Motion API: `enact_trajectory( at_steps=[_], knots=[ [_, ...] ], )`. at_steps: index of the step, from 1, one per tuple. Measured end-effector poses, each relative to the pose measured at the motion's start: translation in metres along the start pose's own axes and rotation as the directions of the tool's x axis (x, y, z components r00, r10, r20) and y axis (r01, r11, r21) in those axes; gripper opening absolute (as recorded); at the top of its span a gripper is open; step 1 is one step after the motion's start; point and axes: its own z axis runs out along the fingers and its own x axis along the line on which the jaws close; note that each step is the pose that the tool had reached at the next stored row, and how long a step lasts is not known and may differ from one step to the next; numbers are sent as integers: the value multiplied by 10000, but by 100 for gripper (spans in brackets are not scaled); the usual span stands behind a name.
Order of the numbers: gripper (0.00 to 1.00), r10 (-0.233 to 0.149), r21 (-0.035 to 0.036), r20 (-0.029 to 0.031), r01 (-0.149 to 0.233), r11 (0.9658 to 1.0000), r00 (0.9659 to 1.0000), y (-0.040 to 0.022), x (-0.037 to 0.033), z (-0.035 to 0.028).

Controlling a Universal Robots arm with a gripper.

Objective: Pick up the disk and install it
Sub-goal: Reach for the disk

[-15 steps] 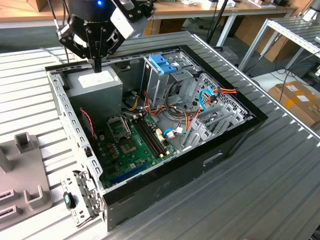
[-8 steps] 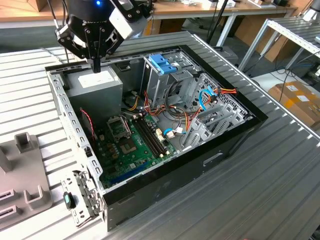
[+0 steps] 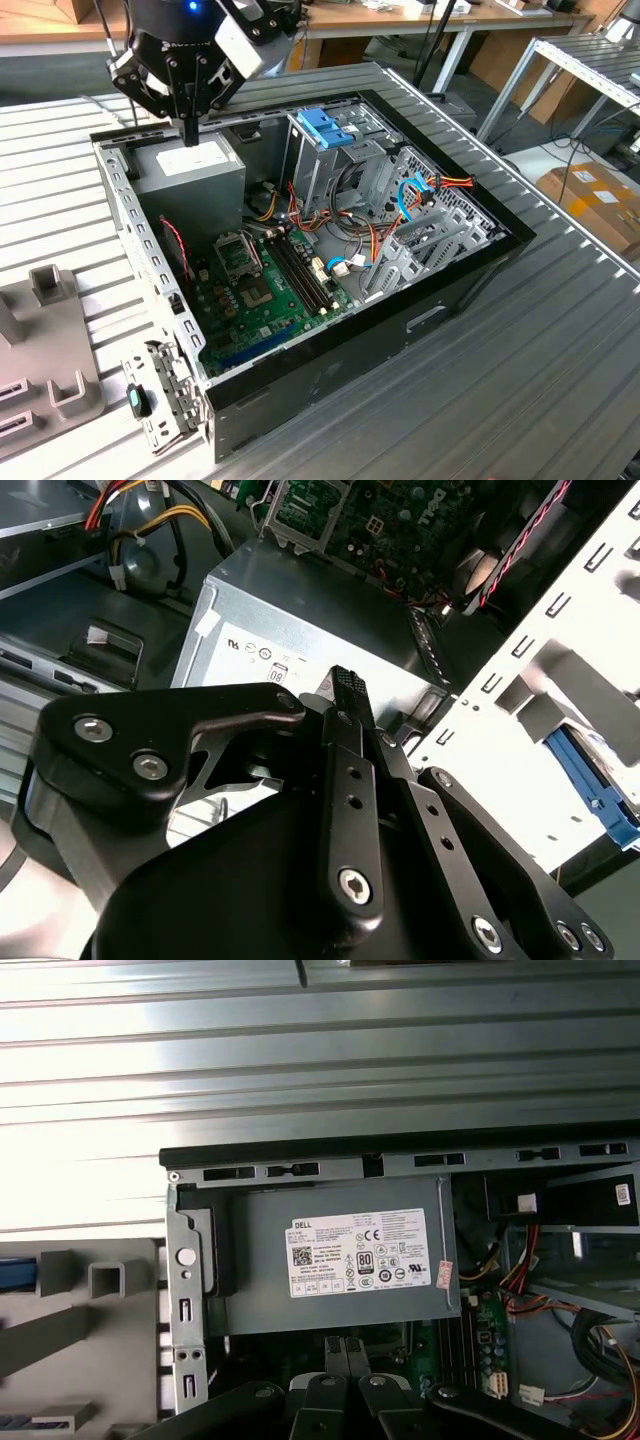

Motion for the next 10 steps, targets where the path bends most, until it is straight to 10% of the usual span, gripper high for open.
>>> enact_trajectory(
  at_steps=[10],
  knots=[
    [11, 0, 0, 0, 0, 10000, 10000, -6, 87, -2]
  ],
)
